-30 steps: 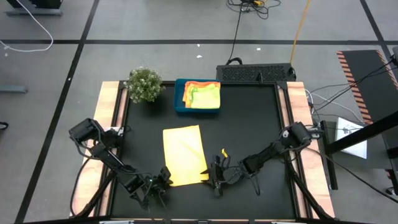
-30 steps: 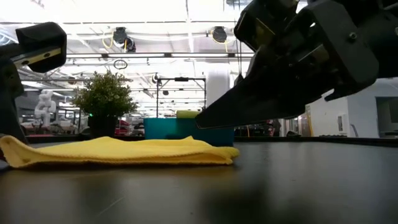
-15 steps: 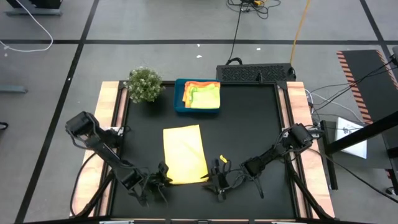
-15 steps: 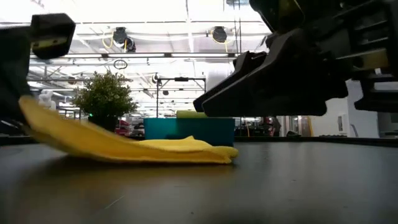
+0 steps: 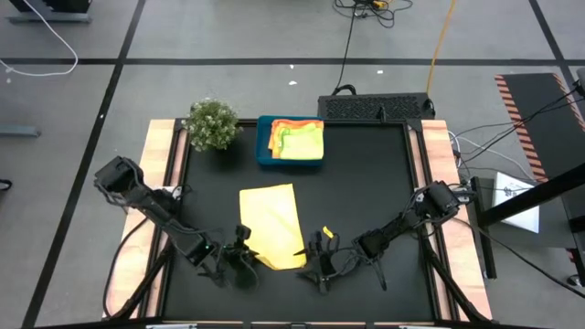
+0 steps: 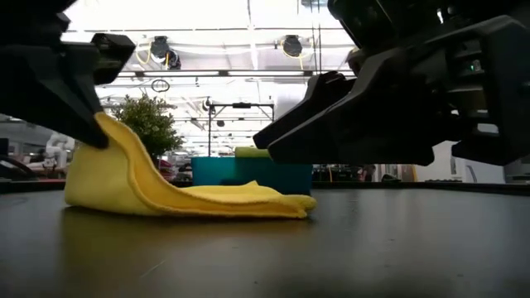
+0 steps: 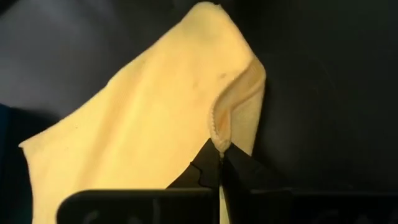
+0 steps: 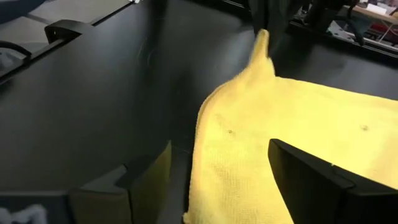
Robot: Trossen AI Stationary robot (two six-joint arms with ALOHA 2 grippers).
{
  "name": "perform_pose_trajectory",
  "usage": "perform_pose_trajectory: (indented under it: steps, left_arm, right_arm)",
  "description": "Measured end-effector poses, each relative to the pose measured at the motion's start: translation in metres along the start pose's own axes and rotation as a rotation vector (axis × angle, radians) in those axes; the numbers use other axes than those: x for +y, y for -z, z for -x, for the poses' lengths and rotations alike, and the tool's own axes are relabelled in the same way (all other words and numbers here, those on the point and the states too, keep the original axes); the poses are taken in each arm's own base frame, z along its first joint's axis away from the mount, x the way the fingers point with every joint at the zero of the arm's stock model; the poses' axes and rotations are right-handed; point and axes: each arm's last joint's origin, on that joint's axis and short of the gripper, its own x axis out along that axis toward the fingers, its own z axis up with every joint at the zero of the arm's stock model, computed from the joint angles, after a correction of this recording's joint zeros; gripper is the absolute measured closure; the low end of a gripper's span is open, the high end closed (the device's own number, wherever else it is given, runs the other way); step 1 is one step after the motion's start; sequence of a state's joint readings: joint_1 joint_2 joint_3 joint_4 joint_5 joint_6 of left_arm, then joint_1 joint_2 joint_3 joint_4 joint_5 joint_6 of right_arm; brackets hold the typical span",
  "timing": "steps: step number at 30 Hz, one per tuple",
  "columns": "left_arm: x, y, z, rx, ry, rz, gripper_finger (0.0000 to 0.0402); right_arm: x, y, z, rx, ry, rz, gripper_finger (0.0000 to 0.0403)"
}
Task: Fold microfiber towels
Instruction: Fold the yellow microfiber towel
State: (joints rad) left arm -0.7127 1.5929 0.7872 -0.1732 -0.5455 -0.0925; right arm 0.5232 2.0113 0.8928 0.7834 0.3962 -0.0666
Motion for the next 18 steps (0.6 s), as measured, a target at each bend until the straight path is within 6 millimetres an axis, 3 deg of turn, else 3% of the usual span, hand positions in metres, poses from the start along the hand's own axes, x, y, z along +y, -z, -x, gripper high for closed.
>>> perform_pose_trajectory:
  steps: [7, 18]
  left_arm:
    - [0.009, -0.001, -0.004, 0.011, 0.003, 0.029, 0.0400]
    - [0.041, -0.010, 0.009, -0.038, -0.042, 0.148, 0.0401]
  right_arm:
    - [0.000, 0.000, 0.000, 0.001, 0.000, 0.001, 0.0143]
    - [-0.003, 0.002, -0.002, 0.005, 0.030, -0.015, 0.0143]
